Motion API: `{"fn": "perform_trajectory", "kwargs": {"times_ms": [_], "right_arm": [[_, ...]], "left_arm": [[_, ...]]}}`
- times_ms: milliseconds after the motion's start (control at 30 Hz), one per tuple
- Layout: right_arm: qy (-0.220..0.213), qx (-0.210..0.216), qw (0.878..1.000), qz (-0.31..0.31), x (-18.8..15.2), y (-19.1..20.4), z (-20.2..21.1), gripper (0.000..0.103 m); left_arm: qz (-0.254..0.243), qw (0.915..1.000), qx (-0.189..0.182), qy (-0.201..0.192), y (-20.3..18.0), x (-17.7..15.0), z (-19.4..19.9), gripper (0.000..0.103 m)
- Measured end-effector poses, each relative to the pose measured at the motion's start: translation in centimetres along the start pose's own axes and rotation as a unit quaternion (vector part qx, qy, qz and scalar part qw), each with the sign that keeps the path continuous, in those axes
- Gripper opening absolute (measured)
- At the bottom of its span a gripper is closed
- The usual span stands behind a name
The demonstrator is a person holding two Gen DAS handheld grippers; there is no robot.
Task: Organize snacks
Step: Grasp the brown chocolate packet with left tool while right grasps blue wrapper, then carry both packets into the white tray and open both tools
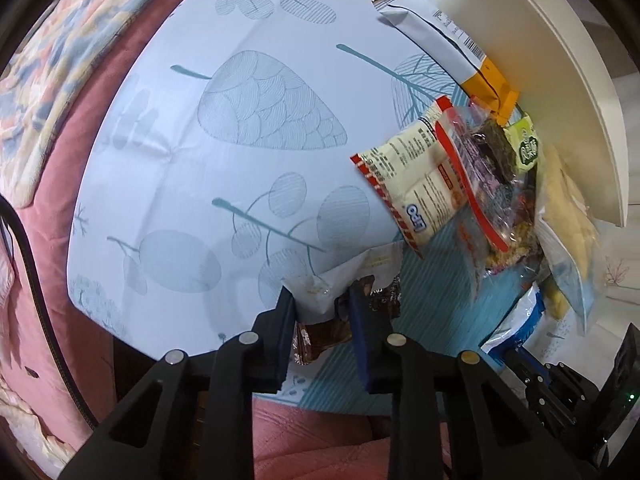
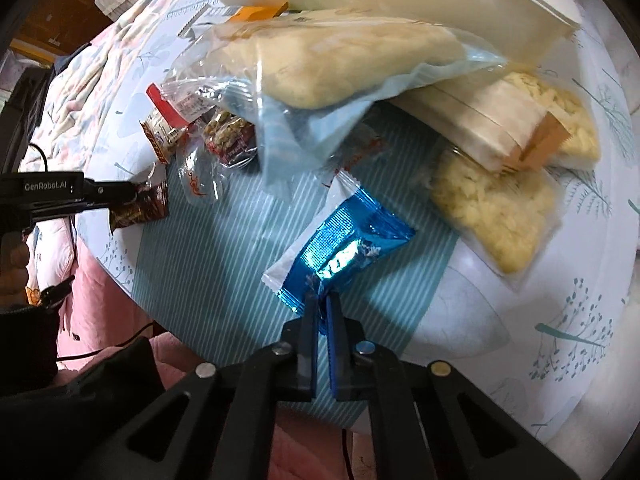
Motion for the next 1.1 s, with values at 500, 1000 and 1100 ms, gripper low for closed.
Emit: {"fn": "perform_trajectory", "kwargs": {"times_ms": [500, 1000, 1100], "right_arm": [[-0.06, 0.027, 0.997, -0.027, -3.1, -2.3, 5.4, 0.003], [-0.173, 0.032, 0.983, -0.053, -2.4, -3.9, 13.5, 0.003], [-0.2, 0.035, 0.978, -0.054, -1.1, -3.6, 14.9, 0.003]], "left_arm": [[-0.011, 0.998, -0.031, -0.055, -1.4, -3.6, 7.1, 0.018], [-0.089, 0.9826, -0.049, -0.156, -6.0, -2.7, 18.6, 0.017], [-0.107, 0.978, -0.049, -0.172, -7.0, -1.1, 20.2, 0.017]]}}
Point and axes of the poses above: each gripper's, at about its wrist camera, not at the fingertips, and z roughly against the way its jaws point, y to its left, x to its top, the point moved 3 cm from there along -z, roughly the way its jaws point, and after that the axes turned 7 degrees about x, right-handed, at the moved point
